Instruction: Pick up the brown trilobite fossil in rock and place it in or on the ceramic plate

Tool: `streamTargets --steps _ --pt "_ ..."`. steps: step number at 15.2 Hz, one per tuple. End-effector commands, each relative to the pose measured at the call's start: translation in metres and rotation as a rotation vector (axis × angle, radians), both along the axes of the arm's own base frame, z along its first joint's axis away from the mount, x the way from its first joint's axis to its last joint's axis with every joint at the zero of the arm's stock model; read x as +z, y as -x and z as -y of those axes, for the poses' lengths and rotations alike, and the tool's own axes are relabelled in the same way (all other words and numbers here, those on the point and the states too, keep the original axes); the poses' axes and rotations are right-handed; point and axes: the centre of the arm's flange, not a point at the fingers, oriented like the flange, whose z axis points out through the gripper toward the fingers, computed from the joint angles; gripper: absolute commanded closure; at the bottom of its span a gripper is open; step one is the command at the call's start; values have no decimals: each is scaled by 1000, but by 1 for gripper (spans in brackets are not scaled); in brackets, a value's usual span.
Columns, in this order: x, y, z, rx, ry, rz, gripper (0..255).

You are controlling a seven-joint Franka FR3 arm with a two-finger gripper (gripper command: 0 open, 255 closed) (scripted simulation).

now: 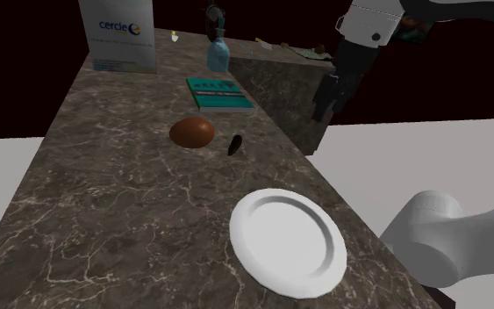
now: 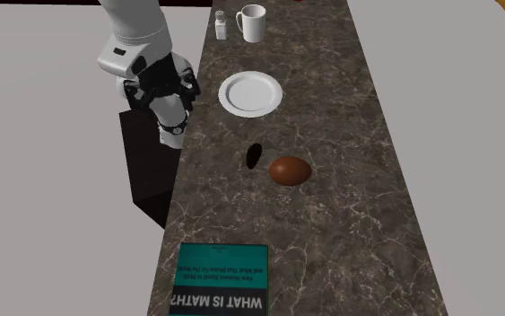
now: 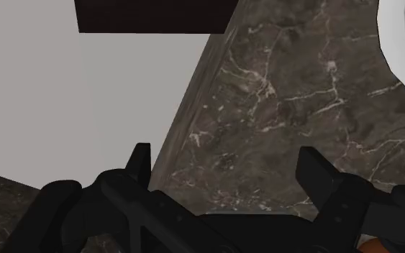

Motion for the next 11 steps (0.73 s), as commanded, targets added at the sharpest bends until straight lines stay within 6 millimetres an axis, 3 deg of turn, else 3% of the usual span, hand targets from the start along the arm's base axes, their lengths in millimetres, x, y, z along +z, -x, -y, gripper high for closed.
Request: streamTargets --steps 1,6,11 --pt "0 0 0 0 0 0 0" --pt "-27 -15 -42 -304 -107 21 0" --pt "-49 -42 -81 -608 -215 42 0"
